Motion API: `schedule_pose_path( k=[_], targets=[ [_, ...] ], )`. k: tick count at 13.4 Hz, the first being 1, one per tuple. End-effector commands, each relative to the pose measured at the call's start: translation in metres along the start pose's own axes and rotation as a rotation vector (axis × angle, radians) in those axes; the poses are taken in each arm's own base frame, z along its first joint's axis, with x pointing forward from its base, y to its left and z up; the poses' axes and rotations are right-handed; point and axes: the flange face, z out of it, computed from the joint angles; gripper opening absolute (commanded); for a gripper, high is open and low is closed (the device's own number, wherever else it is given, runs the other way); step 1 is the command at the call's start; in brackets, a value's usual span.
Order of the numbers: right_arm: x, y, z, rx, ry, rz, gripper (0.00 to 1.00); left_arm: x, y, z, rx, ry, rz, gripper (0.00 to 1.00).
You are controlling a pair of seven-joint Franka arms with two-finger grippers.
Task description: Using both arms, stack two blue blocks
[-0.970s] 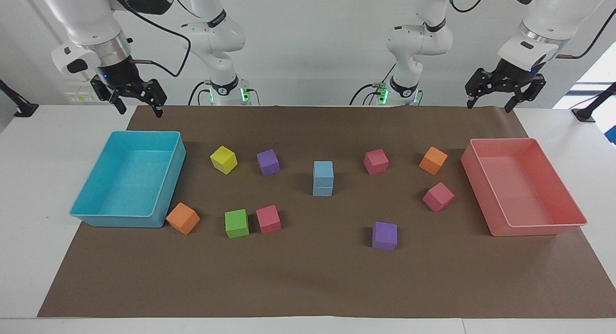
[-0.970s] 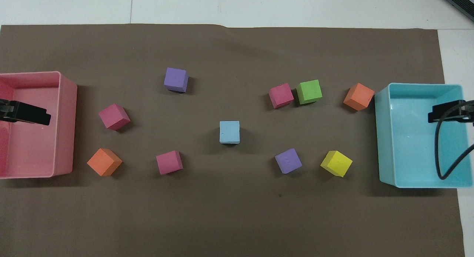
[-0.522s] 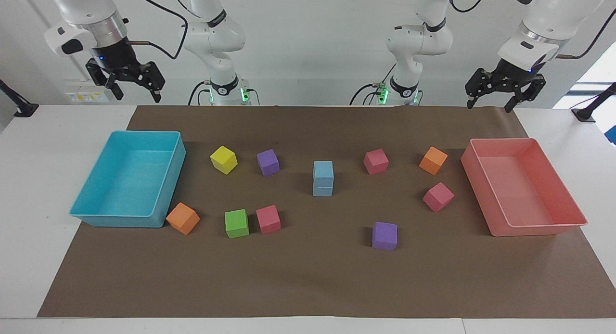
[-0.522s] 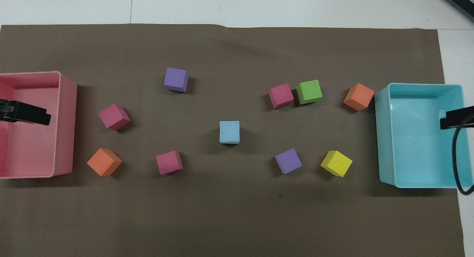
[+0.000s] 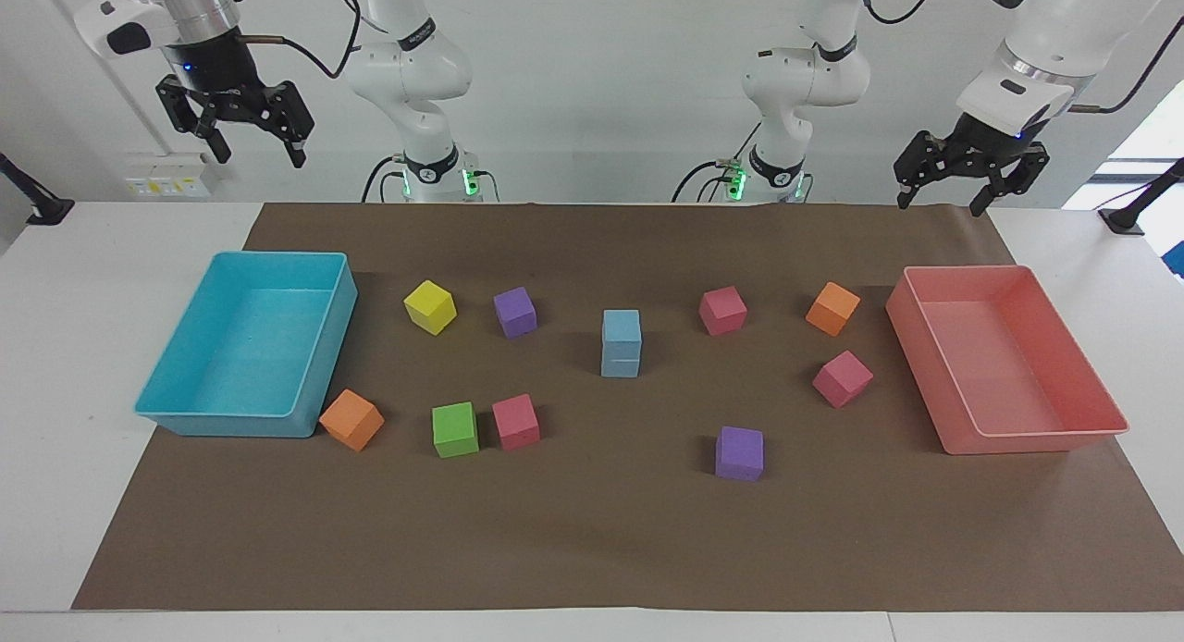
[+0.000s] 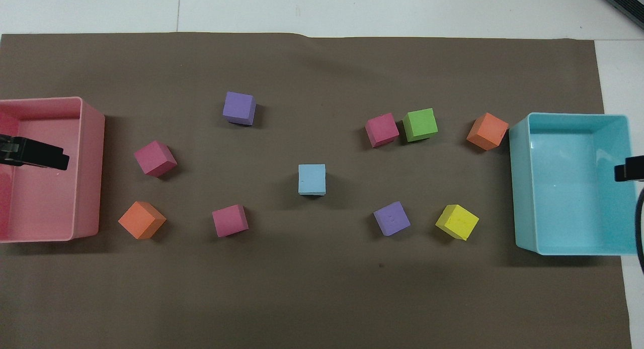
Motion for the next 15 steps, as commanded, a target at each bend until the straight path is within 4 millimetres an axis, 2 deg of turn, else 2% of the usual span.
schedule_pose_path(
  k=[1, 4, 13, 15],
  targets=[
    [-0.0055, 0.0020, 0.0002, -0.009, -0.005, -0.017, 1.00, -0.0014, -0.0040, -0.0017, -0.005, -0.002, -0.008, 1.00],
    [-0.0060, 0.0012, 0.0000, -0.009, -0.005, -0.018, 1.00, -0.0033, -0.0104, 0.0002, -0.006, -0.007, -0.022, 1.00],
    [-0.0064, 0.0002, 0.0006, -0.007, -0.006, -0.019, 1.00, -0.0085, -0.0111, 0.0009, 0.010, -0.011, -0.021, 1.00],
    [-0.0056, 0.0000, 0.0062, -0.007, -0.017, -0.017, 1.00, -0.0085, -0.0111, 0.0009, 0.010, -0.011, -0.021, 1.00]
  ],
)
